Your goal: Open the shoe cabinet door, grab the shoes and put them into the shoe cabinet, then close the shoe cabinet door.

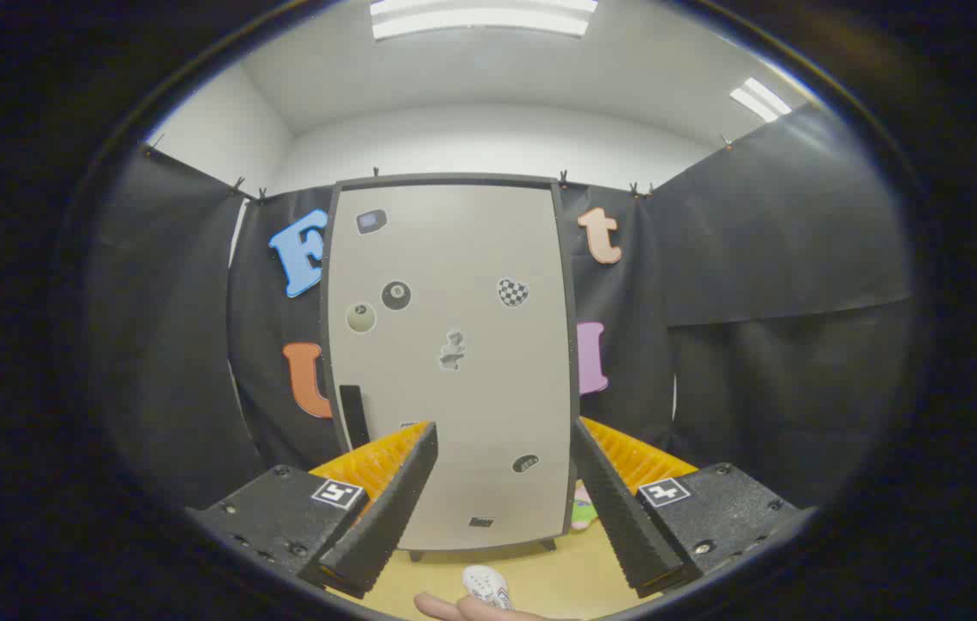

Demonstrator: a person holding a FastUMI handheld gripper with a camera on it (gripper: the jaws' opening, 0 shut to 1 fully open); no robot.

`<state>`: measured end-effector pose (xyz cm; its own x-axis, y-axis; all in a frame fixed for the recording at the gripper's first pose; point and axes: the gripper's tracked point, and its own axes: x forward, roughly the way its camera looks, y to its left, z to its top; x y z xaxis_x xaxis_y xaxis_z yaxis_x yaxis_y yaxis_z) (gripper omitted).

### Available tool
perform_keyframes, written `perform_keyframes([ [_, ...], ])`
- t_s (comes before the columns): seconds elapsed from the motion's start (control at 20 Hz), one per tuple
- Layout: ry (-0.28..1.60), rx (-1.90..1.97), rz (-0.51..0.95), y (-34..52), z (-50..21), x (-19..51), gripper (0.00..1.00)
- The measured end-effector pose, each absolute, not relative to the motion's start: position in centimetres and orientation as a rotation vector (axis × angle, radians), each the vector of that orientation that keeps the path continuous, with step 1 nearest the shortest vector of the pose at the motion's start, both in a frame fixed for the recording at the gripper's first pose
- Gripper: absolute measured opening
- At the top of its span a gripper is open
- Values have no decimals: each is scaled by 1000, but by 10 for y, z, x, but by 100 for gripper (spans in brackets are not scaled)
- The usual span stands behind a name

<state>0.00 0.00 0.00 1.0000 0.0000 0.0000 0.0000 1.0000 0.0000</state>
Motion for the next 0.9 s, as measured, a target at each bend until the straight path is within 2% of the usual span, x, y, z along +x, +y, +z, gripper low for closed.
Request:
perform_keyframes([
  [0.4, 63, 4, 8, 2, -14, 12, 100],
  [0.9, -2, -45, 6, 8, -2, 10, 100],
])
